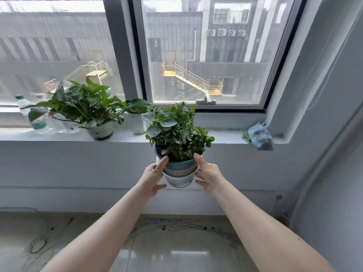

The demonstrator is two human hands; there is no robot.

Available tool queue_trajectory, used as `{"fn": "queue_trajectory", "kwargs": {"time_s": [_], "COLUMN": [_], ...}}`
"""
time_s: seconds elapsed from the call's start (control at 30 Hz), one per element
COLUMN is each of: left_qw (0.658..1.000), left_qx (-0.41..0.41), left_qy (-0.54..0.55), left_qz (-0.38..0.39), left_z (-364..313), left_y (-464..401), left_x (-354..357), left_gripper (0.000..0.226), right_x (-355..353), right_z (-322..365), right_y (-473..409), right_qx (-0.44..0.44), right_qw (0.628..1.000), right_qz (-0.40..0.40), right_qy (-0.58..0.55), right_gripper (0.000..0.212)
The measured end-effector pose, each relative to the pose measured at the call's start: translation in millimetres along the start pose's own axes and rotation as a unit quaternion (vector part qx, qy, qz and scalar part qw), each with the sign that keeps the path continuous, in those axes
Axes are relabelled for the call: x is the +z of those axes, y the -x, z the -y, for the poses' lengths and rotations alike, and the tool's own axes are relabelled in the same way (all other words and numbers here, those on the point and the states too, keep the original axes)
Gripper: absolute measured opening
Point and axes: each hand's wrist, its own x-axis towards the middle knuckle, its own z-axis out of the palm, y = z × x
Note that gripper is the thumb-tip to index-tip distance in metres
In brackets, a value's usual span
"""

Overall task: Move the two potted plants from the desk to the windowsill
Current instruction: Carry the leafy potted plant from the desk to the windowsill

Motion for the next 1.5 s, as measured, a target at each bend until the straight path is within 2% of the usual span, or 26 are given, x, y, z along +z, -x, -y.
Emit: {"fn": "queue_trajectory", "kwargs": {"time_s": [0.17,0.33,0.43,0.5,0.67,0.8,0.9,1.07,1.3,1.5], "left_qw": [1.000,1.000,0.999,0.999,0.997,0.997,0.997,0.998,0.999,0.999], "left_qx": [0.002,0.000,-0.007,-0.007,-0.013,-0.030,-0.035,-0.036,-0.031,-0.037], "left_qy": [0.002,0.031,0.033,0.036,0.040,0.042,0.039,0.029,0.013,0.008], "left_qz": [0.011,-0.004,-0.019,-0.039,-0.066,-0.060,-0.052,-0.050,-0.034,-0.005], "left_z": [-40.6,-65.9,-80.7,-89.3,-101.6,-105.3,-106.1,-102.9,-105.9,-108.4], "left_y": [-79.6,-152.9,-186.0,-205.1,-244.2,-265.0,-274.1,-280.0,-270.8,-251.6], "left_x": [18.0,31.9,38.9,40.6,41.8,38.5,34.0,30.6,30.4,23.9], "left_gripper": [0.035,0.038,0.073,0.083,0.058,0.054,0.046,0.062,0.086,0.110], "right_x": [4.8,6.9,9.2,12.5,19.8,26.6,28.2,28.3,32.8,54.6], "right_z": [49.2,87.8,105.4,112.4,119.7,119.9,119.7,116.5,117.6,103.9], "right_y": [-70.7,-146.6,-187.7,-211.1,-250.9,-271.6,-281.4,-284.8,-270.7,-242.9], "right_qx": [-0.003,0.004,0.009,0.016,0.033,0.044,0.045,0.041,0.036,0.030], "right_qw": [1.000,1.000,1.000,1.000,0.999,0.999,0.999,0.999,0.999,0.999], "right_qz": [-0.007,-0.007,0.003,0.009,0.017,-0.003,-0.011,-0.026,-0.020,-0.042], "right_qy": [-0.009,0.003,0.005,0.009,0.014,0.012,0.016,0.020,0.030,0.010], "right_gripper": [0.057,0.057,0.060,0.064,0.049,0.065,0.061,0.044,0.085,0.092]}}
